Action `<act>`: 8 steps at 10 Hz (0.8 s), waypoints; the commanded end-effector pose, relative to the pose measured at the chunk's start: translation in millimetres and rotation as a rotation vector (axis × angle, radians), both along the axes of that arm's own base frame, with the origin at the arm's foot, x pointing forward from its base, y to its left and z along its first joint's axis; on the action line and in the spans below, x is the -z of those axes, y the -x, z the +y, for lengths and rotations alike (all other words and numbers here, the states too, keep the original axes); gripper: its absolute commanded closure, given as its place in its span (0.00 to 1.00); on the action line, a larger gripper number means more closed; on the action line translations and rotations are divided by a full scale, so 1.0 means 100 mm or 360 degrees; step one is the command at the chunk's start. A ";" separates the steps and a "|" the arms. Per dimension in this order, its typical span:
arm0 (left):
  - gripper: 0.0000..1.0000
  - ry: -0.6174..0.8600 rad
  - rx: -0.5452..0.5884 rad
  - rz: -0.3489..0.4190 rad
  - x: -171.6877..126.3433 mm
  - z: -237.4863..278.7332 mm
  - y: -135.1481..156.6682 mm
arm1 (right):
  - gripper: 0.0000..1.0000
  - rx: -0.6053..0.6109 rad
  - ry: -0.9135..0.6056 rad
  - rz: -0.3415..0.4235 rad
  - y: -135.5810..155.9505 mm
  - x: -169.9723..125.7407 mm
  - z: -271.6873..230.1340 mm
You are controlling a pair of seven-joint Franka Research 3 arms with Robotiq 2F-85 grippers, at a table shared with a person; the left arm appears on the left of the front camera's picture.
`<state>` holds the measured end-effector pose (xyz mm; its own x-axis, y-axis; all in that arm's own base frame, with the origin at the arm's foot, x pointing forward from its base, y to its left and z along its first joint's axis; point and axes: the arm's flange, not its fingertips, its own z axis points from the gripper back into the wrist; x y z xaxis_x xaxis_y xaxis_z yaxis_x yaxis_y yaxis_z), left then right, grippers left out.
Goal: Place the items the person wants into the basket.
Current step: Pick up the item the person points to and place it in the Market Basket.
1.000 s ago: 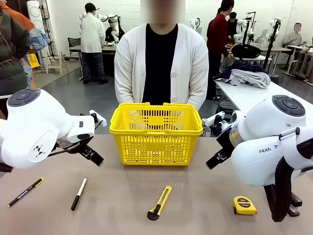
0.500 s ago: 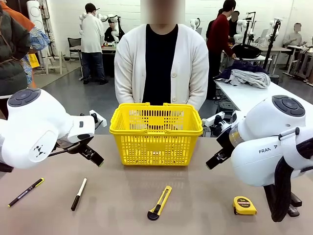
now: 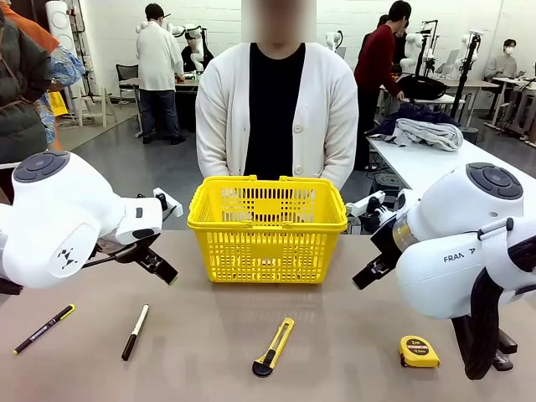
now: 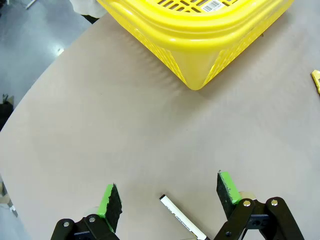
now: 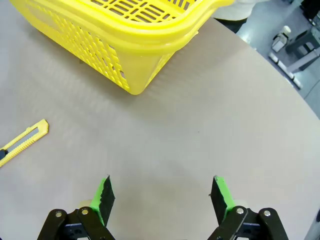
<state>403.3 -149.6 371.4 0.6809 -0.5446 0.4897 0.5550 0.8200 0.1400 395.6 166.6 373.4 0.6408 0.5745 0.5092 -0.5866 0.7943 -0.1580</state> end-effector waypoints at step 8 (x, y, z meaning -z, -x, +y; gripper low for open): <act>0.00 -0.0104 -0.0013 0.0017 -1.82 0.05 0.24 | 0.00 0.0110 0.0187 -0.0074 0.74 -1.94 -0.06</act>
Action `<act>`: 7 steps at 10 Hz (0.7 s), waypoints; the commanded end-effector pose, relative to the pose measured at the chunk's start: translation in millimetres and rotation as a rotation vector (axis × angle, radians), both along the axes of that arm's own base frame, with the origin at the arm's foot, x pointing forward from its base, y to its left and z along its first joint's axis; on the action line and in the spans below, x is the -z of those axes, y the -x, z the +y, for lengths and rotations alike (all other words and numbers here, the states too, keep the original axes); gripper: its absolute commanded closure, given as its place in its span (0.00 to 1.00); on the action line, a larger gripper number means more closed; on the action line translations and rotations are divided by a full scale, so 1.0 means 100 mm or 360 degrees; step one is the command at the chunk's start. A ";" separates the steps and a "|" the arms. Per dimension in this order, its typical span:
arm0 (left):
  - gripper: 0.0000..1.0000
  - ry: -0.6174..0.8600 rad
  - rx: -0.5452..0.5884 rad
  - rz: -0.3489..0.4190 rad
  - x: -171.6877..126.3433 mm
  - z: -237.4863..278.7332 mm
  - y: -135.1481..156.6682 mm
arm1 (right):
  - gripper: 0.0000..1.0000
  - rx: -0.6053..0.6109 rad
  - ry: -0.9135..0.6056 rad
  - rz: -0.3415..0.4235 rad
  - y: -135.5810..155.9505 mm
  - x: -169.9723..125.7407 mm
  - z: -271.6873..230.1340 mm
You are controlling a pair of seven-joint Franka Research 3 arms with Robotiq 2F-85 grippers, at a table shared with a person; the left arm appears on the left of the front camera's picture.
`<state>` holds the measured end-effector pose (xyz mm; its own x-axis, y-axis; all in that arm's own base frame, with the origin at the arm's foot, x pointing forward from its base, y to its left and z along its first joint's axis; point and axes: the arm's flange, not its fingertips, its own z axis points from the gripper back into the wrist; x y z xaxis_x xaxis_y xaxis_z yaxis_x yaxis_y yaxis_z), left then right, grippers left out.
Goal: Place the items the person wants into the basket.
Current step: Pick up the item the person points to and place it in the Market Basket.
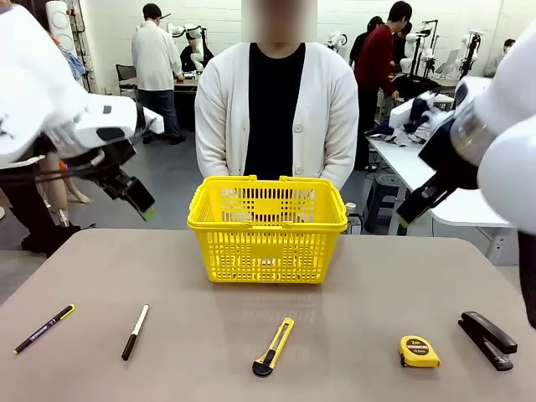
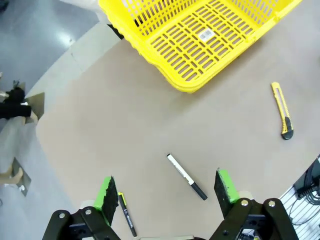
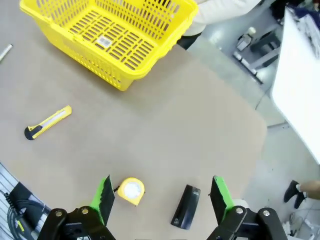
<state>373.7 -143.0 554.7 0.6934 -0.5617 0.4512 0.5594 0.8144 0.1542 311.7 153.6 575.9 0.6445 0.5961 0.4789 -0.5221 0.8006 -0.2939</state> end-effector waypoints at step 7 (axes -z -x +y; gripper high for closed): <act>0.00 0.0472 0.0553 0.0279 -0.48 0.52 0.27 | 0.00 -0.0463 -0.0274 0.0088 0.43 -0.20 -0.38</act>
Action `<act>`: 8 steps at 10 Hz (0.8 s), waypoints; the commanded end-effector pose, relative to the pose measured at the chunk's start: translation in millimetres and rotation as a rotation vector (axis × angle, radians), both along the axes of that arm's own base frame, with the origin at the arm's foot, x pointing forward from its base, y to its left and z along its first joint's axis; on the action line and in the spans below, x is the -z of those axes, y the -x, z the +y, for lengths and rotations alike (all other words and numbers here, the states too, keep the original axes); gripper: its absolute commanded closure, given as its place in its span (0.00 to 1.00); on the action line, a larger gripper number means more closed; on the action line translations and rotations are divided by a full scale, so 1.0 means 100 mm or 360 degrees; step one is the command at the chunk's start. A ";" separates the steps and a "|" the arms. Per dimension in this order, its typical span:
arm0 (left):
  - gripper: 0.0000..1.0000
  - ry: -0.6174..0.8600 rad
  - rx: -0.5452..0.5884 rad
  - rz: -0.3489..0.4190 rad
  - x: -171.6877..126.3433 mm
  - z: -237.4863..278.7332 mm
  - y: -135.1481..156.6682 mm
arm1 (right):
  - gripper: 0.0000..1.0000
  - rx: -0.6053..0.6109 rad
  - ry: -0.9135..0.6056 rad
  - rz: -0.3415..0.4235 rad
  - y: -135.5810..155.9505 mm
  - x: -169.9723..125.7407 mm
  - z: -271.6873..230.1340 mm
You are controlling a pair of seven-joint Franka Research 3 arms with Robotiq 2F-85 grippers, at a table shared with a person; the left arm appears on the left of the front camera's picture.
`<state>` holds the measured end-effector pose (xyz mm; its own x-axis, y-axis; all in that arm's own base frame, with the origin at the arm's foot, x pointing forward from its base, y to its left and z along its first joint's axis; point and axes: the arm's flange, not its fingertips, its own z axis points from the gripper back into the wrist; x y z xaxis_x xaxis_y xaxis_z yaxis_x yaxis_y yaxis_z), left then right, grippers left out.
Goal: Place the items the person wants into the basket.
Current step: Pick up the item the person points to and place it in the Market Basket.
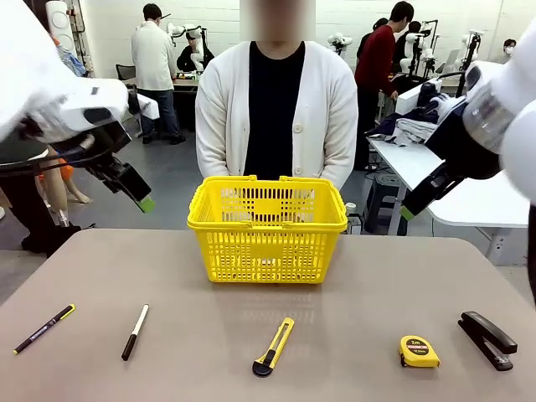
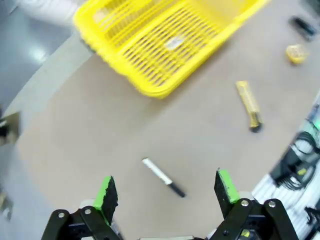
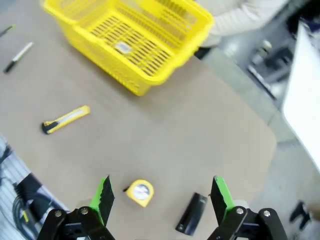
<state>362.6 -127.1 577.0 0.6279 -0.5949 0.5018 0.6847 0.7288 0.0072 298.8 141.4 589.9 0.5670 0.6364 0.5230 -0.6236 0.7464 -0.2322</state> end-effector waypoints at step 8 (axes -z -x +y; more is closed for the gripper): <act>0.00 0.0680 0.0254 0.0041 -0.80 2.36 0.80 | 0.00 -0.0198 -0.1145 -0.0243 1.26 -0.34 -2.38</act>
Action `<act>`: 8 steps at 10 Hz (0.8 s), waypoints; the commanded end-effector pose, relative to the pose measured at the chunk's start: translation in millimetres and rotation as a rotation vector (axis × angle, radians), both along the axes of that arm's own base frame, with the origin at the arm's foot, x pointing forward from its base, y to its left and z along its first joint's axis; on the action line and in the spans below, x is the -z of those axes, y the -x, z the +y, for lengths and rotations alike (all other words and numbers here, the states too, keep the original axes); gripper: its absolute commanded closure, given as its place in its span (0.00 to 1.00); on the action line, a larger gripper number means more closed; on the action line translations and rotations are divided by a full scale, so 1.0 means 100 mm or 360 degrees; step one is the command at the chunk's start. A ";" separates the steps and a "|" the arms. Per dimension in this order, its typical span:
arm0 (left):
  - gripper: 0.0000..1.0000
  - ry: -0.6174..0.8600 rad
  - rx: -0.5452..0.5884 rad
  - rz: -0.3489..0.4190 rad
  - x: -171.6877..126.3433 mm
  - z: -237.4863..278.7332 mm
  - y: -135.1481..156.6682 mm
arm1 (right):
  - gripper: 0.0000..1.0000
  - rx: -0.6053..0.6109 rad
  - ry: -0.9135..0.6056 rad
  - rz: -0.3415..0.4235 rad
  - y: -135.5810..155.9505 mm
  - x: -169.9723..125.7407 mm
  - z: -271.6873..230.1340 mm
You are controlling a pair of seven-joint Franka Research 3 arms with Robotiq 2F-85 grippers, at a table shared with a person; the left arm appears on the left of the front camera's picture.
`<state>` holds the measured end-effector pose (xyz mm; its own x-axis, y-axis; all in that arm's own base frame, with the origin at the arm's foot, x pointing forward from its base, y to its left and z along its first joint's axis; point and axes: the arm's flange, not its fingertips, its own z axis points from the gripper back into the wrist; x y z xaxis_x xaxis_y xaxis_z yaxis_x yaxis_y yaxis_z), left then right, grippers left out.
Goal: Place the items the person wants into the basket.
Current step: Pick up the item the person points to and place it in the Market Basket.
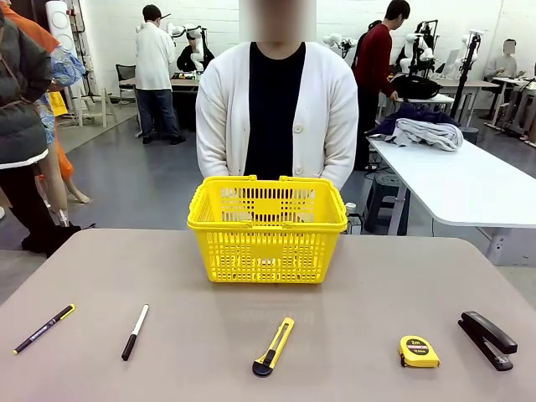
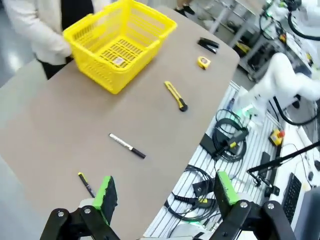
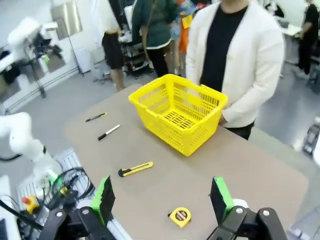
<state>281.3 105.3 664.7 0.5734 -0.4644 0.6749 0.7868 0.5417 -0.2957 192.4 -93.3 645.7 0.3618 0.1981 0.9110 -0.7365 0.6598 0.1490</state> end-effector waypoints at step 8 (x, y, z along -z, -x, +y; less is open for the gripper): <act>0.00 -0.0064 -0.0417 0.0038 0.38 0.34 -0.09 | 0.00 0.0192 0.0254 0.0702 -0.05 0.15 -0.08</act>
